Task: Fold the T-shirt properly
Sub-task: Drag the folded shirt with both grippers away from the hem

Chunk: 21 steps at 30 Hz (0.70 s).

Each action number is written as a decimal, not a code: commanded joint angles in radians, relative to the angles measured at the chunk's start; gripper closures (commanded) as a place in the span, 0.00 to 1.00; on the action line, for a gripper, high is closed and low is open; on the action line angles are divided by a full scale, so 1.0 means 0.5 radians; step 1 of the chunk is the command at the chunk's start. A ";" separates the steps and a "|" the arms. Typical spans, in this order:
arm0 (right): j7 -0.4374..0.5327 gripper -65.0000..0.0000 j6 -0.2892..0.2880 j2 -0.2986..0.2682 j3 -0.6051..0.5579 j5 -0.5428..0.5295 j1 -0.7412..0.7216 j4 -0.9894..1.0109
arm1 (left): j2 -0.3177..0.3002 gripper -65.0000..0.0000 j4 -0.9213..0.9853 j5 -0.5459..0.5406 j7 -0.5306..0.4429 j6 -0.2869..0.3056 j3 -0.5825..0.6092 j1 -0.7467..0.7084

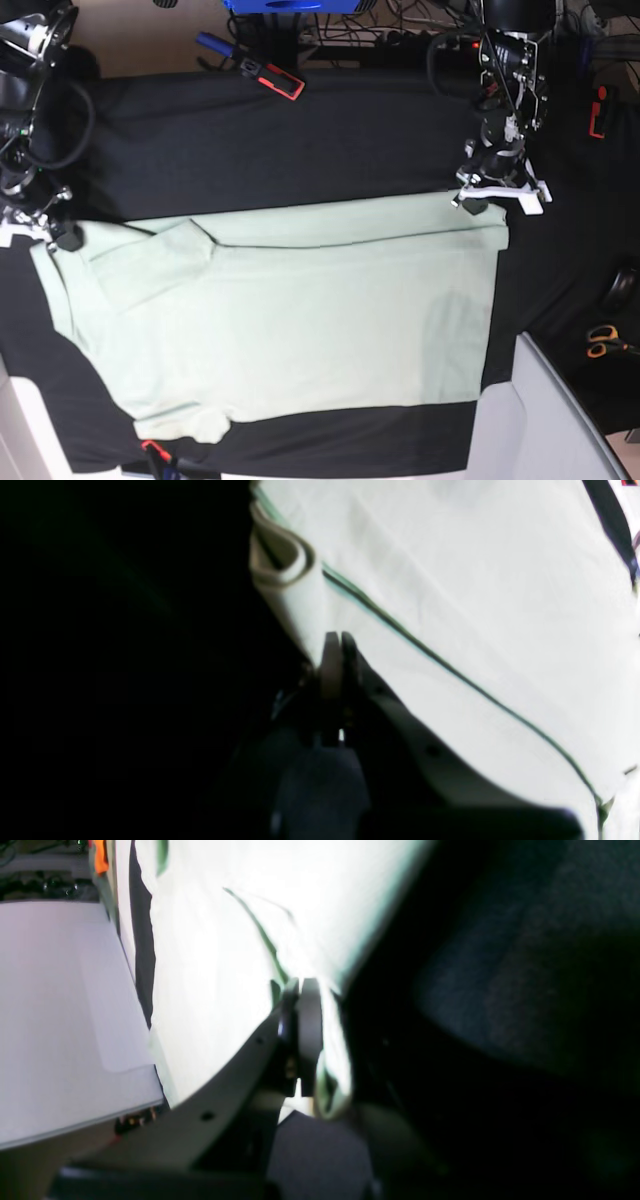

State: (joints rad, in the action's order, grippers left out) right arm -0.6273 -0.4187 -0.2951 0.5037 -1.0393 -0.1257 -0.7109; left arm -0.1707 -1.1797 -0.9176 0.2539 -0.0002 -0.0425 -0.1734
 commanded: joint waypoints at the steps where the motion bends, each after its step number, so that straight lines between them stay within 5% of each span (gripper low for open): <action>1: -0.005 1.00 -0.030 -0.044 0.010 -0.031 -0.005 -0.062 | -0.047 1.00 -0.060 0.002 -0.018 -0.007 0.031 -0.014; 8: -0.069 1.00 -0.020 -0.047 0.007 -0.359 0.219 -0.126 | -0.120 1.00 -0.208 0.002 -0.018 -0.007 0.163 -0.158; 21: -0.085 1.00 -0.020 -0.044 0.010 -0.381 0.495 -0.535 | -0.188 1.00 -0.462 0.002 -0.021 -0.007 0.154 -0.339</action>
State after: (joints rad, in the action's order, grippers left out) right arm -0.6834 -0.4171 -0.2955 0.5034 -1.2053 0.1314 -0.9588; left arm -0.2554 -1.3891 -0.9134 0.2630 -0.0120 0.0395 -0.3443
